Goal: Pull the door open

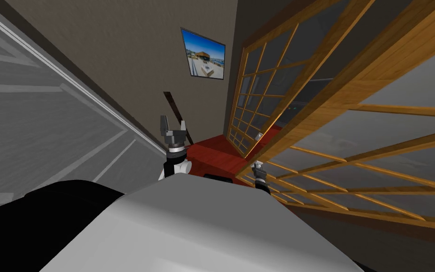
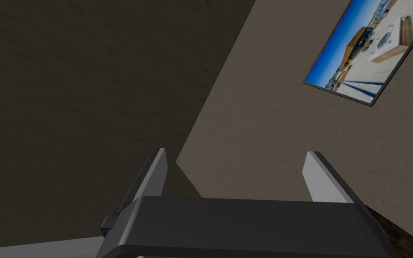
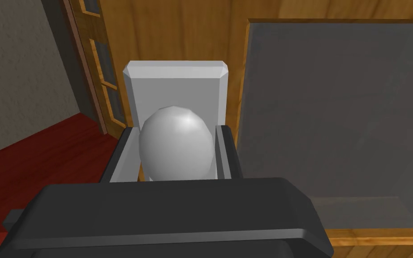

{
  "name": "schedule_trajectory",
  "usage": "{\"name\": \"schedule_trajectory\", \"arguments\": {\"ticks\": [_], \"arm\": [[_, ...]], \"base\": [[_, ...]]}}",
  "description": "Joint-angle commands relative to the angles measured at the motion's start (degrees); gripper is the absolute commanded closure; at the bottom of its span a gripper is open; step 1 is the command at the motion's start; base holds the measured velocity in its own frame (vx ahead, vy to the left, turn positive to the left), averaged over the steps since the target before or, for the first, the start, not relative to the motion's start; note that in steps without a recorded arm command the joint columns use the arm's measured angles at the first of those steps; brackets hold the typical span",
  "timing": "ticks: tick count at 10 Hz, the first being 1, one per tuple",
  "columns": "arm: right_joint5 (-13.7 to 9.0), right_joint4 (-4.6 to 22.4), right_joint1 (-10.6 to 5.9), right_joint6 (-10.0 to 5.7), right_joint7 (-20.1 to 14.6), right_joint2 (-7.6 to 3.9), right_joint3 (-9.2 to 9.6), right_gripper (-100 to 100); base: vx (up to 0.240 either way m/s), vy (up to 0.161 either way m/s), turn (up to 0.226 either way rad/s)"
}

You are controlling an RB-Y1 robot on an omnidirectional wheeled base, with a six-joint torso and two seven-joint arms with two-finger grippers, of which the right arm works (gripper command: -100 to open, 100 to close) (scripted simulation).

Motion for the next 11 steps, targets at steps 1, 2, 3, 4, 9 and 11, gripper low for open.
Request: {"name": "schedule_trajectory", "arguments": {"ticks": [1,2,3,4,9,11], "arm": [[0.51,-0.99,0.65,-0.26,-0.70,-0.61,1.13,100],[0.18,-1.44,0.96,0.27,-0.12,-0.52,0.54,100],[0.77,-1.70,1.85,-0.46,-1.13,-1.25,1.88,100],[0.91,-1.74,2.01,-0.73,-1.41,-1.48,2.18,100],[2.57,-2.23,3.82,-3.82,-4.63,-4.12,5.61,100],[3.07,-2.37,4.36,-4.76,-5.60,-4.91,6.65,100]], "base": [[-0.232,-0.009,0.050],[-0.101,-0.007,0.007],[-0.147,-0.010,0.106],[-0.200,-0.028,0.101],[-0.186,-0.029,0.090],[-0.189,-0.049,0.086]]}}
